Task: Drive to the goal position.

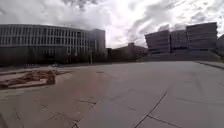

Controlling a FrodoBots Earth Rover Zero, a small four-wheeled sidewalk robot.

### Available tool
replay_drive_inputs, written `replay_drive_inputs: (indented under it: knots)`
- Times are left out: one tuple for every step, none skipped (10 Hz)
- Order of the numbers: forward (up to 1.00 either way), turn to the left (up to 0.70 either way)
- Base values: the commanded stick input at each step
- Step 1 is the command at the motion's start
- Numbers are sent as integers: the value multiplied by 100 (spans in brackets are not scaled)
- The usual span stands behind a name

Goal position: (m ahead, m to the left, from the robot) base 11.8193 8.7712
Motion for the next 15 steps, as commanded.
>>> replay_drive_inputs:
  knots:
    - [70,1]
    - [70,1]
    - [70,1]
    - [70,1]
    - [70,1]
    - [70,1]
    - [70,1]
    - [70,1]
    - [70,1]
    - [70,1]
    - [70,1]
    - [70,1]
    - [70,1]
    - [70,1]
    - [70,1]
